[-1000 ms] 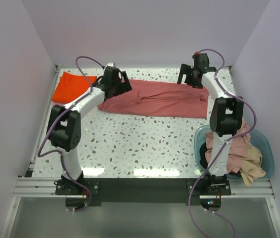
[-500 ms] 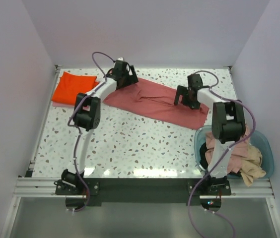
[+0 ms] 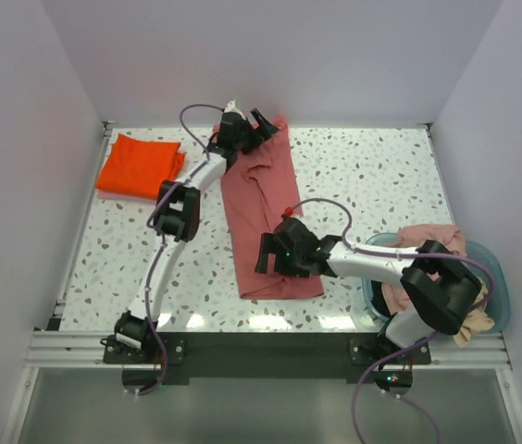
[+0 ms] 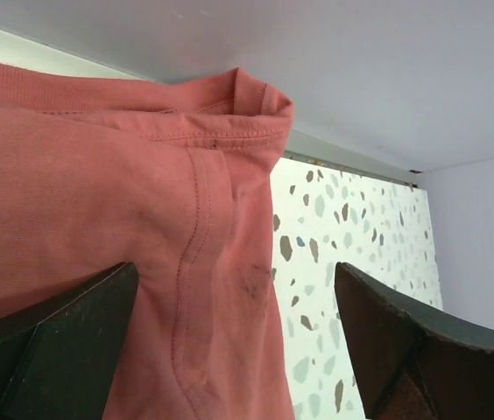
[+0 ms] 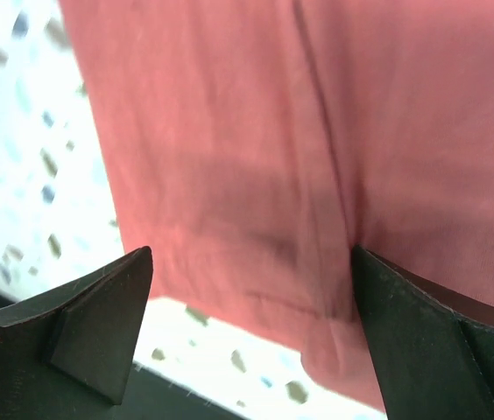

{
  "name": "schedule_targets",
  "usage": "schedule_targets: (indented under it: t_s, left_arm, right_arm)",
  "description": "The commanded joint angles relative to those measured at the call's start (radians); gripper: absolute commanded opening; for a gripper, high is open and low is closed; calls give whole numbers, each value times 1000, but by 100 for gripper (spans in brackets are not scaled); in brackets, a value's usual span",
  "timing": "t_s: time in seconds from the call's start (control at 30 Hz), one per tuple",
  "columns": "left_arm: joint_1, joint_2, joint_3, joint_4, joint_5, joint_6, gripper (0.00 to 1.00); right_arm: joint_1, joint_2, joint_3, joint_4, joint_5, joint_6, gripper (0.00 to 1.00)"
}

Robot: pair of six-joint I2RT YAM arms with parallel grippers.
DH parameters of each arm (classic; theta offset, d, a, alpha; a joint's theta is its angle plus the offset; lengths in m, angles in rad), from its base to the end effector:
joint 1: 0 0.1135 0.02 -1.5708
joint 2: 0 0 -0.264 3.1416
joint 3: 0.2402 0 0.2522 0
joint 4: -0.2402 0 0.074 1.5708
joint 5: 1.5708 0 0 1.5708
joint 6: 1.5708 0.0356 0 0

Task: Fold and stack the t-shirts
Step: Fold the tshirt

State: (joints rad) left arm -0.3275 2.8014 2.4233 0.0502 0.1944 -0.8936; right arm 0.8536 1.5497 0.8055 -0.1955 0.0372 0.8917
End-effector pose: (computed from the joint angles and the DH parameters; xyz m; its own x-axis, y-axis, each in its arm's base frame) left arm 0.5865 -0.2065 0.1318 -0.5720 -0.6132 -0.5447 0.0686 0.6260 -0.7768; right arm 0.1981 0.2252 0.1672 -0.9081 0.1418 -0.3940 -0.0510 0.8964 0.4403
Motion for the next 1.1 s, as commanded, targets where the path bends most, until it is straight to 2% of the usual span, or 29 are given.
schedule_targets:
  t_s: [0.0, 0.17, 0.3, 0.4, 0.57, 0.67, 0.7, 0.73, 0.8, 0.83, 0.9, 0.93, 0.97, 1.03, 1.07]
  left_arm:
    - [-19, 56, -26, 28, -81, -85, 100]
    - [-36, 26, -61, 20, -153, -91, 100]
    - [-48, 4, -37, 66, -110, -99, 100]
    - [-59, -55, -23, 51, -133, -73, 100]
    - [-71, -294, -139, 62, -46, 7, 100]
    - [-106, -471, -214, -48, -3, 51, 100]
    - [-119, -520, -265, -135, -3, 77, 100]
    - [-133, -627, -292, -173, -9, 103, 100]
    - [-180, -739, -397, -283, -48, 179, 100]
    - [-211, -854, -444, -321, -71, 206, 100]
    - [-235, -978, -651, -392, -156, 208, 100]
    - [-252, -1110, -740, -397, -177, 196, 100]
    - [-260, -1178, -932, -383, -220, 182, 100]
    - [-277, -1369, -1123, -360, -237, 141, 100]
    - [-286, -1428, -1293, -354, -256, 118, 100]
  right_arm:
    - [71, -19, -26, -116, -24, 133, 99]
    - [134, -114, 21, -136, 12, 64, 99]
    - [154, -198, 78, -258, 102, 26, 99]
    - [176, -278, 80, -231, 73, -2, 99]
    - [183, -405, 103, -355, 197, -43, 99]
    - [179, -439, 158, -508, 357, -50, 99]
    - [179, -438, 173, -597, 422, -19, 99]
    - [168, -435, 197, -626, 441, -14, 99]
    - [144, -432, 204, -677, 448, -23, 99]
    - [130, -428, 204, -686, 434, -31, 99]
    - [102, -428, 184, -676, 415, -42, 99]
    - [58, -431, 151, -667, 359, -49, 99]
    - [32, -436, 127, -651, 327, -57, 99]
    - [-39, -453, 60, -570, 204, -103, 99]
    - [-48, -456, 43, -541, 179, -114, 98]
